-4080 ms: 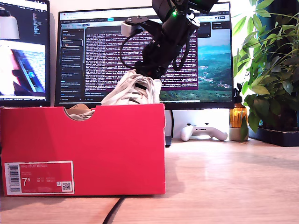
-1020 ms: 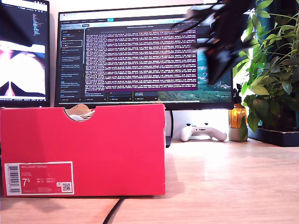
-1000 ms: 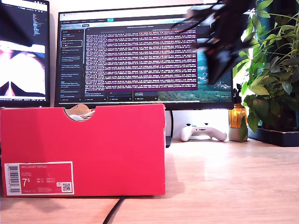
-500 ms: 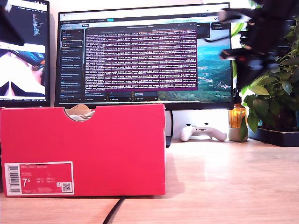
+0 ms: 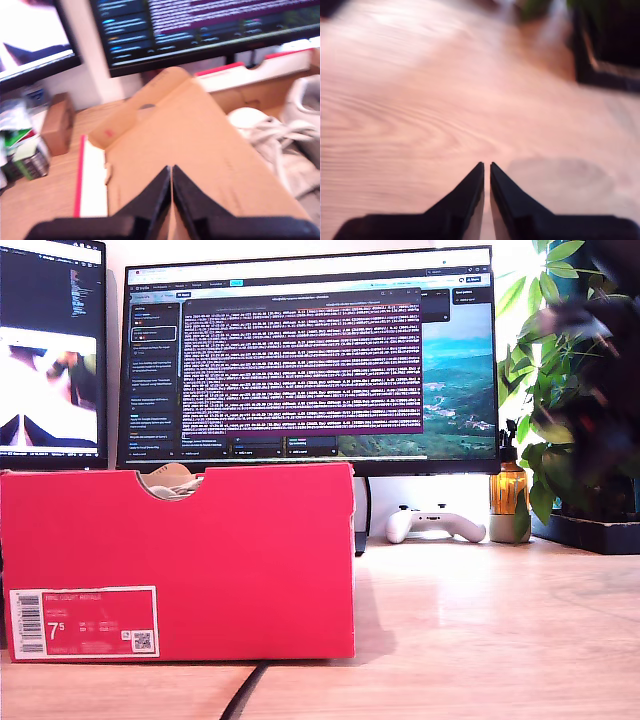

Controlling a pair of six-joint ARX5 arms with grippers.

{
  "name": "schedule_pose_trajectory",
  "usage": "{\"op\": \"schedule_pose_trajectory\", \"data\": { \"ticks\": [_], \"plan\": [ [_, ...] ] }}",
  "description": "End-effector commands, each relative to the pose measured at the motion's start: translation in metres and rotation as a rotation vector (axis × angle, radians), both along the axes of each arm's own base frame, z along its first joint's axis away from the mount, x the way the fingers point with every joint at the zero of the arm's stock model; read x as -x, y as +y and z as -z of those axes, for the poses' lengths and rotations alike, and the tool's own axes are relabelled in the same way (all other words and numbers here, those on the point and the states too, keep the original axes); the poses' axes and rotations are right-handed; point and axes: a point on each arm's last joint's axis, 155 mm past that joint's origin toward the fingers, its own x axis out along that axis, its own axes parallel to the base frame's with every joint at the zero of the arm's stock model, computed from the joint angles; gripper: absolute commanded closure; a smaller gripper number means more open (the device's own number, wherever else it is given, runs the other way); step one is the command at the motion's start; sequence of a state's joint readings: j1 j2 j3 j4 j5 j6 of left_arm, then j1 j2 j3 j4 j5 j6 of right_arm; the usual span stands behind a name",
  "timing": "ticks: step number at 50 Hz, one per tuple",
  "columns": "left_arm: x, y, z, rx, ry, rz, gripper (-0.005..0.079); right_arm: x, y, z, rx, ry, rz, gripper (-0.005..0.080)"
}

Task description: Pack the white shoes by picking the first shoe and placing it inside the red shoebox, left side, then picking and rotating the second shoe and placing it in the shoebox

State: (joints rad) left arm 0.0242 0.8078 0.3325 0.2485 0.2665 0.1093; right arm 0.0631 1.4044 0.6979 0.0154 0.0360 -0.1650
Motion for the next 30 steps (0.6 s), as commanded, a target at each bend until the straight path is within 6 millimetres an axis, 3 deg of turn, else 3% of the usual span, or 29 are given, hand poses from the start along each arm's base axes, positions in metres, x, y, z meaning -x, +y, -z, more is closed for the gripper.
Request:
{"op": "schedule_pose_trajectory", "data": {
  "ticks": [1,8,19,30],
  "plan": [
    [0.003,-0.001,0.011,0.010,0.014,0.009,0.0761,0.006,-0.010,0.008,-0.030,-0.003,0.048,0.0762],
    [0.004,0.001,0.016,0.033,-0.008,-0.002,0.0761,0.017,-0.020,0.015,-0.058,-0.032,0.095,0.0762],
    [0.010,-0.002,0.029,0.052,0.002,0.008,0.0761,0.040,-0.019,0.016,-0.078,-0.106,0.101,0.0762],
    [0.017,-0.005,0.039,0.066,-0.006,0.015,0.0761,0.050,-0.017,-0.019,-0.108,-0.228,0.103,0.0762]
  ]
}}
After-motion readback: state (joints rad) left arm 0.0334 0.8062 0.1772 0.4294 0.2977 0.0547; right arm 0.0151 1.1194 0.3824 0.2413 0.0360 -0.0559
